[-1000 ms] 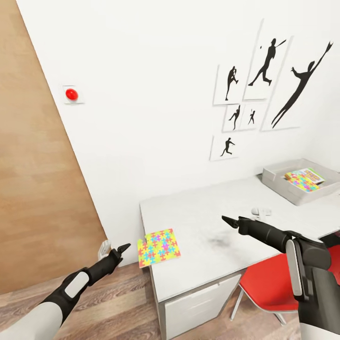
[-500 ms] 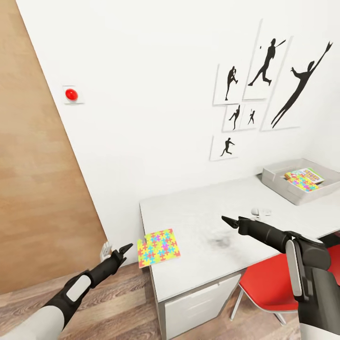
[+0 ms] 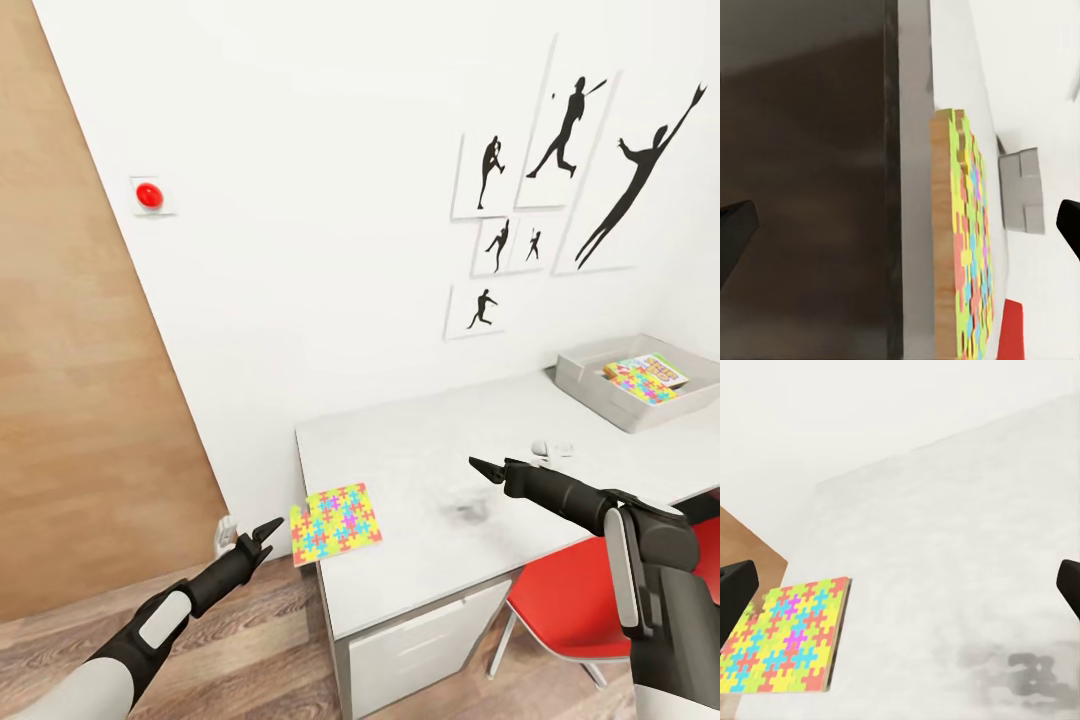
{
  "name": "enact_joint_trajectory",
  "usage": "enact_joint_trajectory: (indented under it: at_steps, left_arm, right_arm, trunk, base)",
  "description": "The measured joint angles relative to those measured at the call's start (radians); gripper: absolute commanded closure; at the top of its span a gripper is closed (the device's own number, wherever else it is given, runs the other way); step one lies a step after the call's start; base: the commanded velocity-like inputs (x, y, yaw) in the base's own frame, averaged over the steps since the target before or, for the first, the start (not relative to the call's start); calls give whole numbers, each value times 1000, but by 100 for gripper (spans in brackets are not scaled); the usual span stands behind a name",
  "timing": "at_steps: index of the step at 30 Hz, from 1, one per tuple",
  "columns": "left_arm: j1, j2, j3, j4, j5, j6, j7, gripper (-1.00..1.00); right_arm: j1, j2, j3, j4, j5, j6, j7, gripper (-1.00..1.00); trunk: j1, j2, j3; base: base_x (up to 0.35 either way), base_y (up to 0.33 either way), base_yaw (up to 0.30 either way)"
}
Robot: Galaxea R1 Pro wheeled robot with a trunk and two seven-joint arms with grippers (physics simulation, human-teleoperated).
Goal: Put all the toys in the child's room - the three board games (two on the bed and one on the table), the two jigsaw puzzles on the table, and the tennis ball on the table - inside the toy box on the table in the child's room.
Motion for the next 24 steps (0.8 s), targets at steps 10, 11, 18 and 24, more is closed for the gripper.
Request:
enact_joint_trajectory:
  at_steps: [10, 11, 18, 24]
  left_arm:
    - [0, -1, 0, -1, 1, 0, -1, -100]
    - [0, -1, 0, -1, 1, 0, -1, -100]
    - [0, -9, 0, -1, 4, 1, -1, -100]
    - [0, -25, 0, -1, 7, 5, -2, -100]
  right_arm:
    - [0, 0, 0, 1, 0, -2, 0, -100]
    - [0, 0, 0, 1, 0, -2, 0, -100]
    - [0, 1, 2, 1, 1, -3, -1, -100]
    - [0, 3, 6, 1, 1, -4, -5, -100]
  trunk:
    - [23, -42, -19]
    - [27, -49, -22]
    - [42, -77, -35]
    - [42, -77, -35]
  base:
    - [0, 0, 0]
    - [0, 0, 0]
    - [0, 0, 0]
    - [0, 0, 0]
